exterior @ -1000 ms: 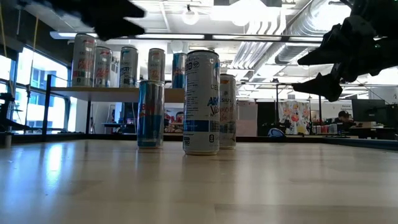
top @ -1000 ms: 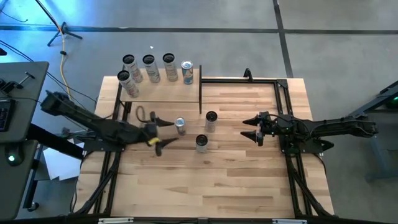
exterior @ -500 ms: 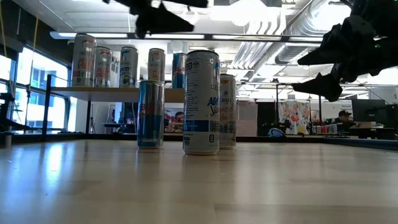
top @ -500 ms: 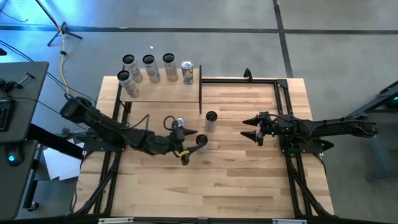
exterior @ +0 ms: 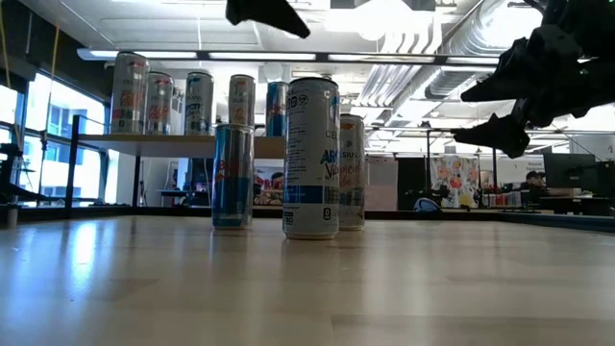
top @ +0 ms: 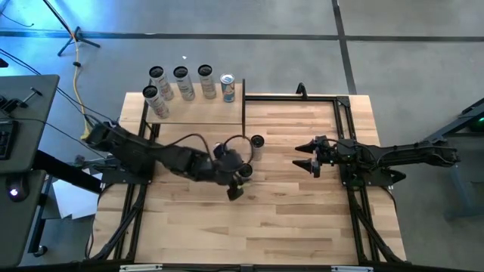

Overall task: Place canned beverage on shelf
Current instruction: Put the white blue soda can on the shelf aligned with the other white blue soda can

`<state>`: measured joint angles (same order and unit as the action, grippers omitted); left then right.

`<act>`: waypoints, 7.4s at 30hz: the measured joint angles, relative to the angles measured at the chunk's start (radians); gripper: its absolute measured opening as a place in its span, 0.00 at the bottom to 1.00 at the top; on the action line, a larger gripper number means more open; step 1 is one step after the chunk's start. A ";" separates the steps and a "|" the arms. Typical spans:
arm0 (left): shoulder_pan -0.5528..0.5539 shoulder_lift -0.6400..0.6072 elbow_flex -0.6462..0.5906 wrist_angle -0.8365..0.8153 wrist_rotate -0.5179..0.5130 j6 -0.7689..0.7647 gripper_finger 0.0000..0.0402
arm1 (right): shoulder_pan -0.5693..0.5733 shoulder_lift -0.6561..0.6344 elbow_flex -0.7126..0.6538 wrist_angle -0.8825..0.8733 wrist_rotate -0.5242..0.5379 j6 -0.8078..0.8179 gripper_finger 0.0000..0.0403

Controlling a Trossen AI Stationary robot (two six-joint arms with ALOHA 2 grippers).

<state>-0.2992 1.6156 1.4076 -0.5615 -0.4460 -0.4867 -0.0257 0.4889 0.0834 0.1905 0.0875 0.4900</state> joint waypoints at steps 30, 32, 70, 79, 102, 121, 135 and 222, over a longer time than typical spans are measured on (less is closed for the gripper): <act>0.141 0.024 0.065 -0.137 0.531 0.472 0.73 | 0.000 0.001 0.000 -0.029 0.006 0.000 0.89; 0.143 0.024 0.065 -0.138 0.530 0.442 0.73 | 0.000 0.001 0.000 -0.029 0.006 0.000 0.89; 0.230 0.109 0.088 -0.160 0.540 0.412 0.73 | 0.000 0.001 0.000 -0.046 0.001 0.000 0.89; 0.238 0.158 0.091 -0.125 0.583 0.459 0.73 | 0.000 0.000 0.000 -0.053 0.002 0.000 0.89; 0.247 0.171 0.141 -0.185 0.538 0.544 0.73 | 0.000 0.000 0.000 -0.053 0.006 0.000 0.89; 0.253 0.188 0.145 -0.171 0.517 0.585 0.73 | 0.000 0.001 0.000 -0.075 0.000 0.000 0.89; 0.251 0.191 0.146 -0.160 0.511 0.566 0.73 | 0.000 0.001 0.000 -0.075 0.002 0.000 0.89; 0.273 0.248 0.146 -0.194 0.522 0.673 0.50 | 0.000 0.001 0.000 -0.113 0.007 0.000 0.89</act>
<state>-0.0258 1.8641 1.5539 -0.7558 0.0757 0.1862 -0.0254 0.4896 0.0837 0.0779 0.0944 0.4896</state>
